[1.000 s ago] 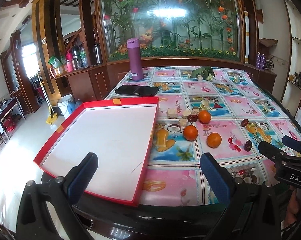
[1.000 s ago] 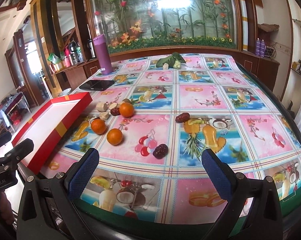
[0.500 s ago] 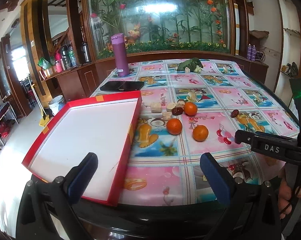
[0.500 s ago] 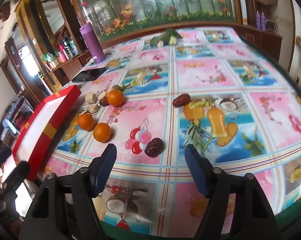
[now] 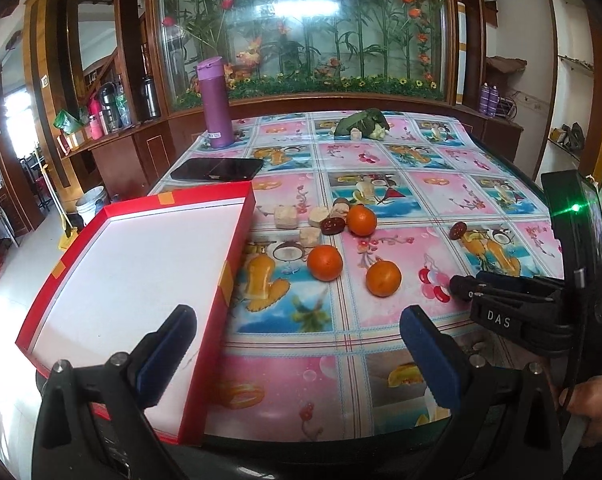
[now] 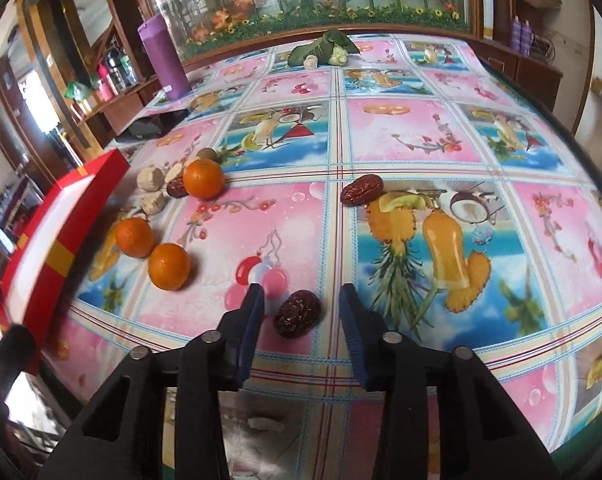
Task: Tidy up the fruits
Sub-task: 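Close the right tool on a red date on the tablecloth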
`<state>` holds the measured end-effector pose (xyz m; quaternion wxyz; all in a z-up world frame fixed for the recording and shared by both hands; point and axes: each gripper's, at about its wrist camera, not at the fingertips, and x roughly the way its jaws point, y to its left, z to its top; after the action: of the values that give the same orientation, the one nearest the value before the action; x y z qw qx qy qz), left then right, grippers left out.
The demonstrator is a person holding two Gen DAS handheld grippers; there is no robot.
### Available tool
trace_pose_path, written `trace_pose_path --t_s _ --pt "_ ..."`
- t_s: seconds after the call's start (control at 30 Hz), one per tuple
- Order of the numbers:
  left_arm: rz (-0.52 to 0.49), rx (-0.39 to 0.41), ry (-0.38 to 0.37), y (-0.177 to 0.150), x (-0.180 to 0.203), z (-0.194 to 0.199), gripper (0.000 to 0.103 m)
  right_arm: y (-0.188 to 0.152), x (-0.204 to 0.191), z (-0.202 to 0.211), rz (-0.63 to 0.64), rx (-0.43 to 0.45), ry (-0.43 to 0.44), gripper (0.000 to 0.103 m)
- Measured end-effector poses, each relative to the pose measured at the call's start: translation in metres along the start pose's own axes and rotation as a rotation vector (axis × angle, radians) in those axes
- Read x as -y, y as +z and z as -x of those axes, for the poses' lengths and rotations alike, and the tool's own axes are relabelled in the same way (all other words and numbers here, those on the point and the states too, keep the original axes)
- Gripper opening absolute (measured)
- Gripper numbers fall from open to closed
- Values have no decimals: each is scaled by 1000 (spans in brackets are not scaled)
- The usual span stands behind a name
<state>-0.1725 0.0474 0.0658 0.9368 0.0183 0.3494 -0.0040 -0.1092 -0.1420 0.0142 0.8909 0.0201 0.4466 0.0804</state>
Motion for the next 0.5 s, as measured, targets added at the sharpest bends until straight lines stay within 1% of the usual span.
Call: trace_pose_path --t_s 0.07,0.13,0.23,0.33,0.43,0.5 --pt "-15 -11 0 2 5 -5 103 -2 -1 1 31 1 -28 27" --pt "-31 -32 -9 5 11 -11 102 -4 1 3 45 1 -32 23" --pt "-43 -67 -29 9 21 -20 101 -7 11 6 42 6 -6 19" --pt "-84 -82 -26 12 34 -27 98 -8 23 10 19 11 7 18" --pt "-101 -109 -50 15 42 -36 96 -8 40 12 -42 16 67 17" --pt "-97 -134 -62 17 45 -43 90 -7 48 12 -78 16 109 17"
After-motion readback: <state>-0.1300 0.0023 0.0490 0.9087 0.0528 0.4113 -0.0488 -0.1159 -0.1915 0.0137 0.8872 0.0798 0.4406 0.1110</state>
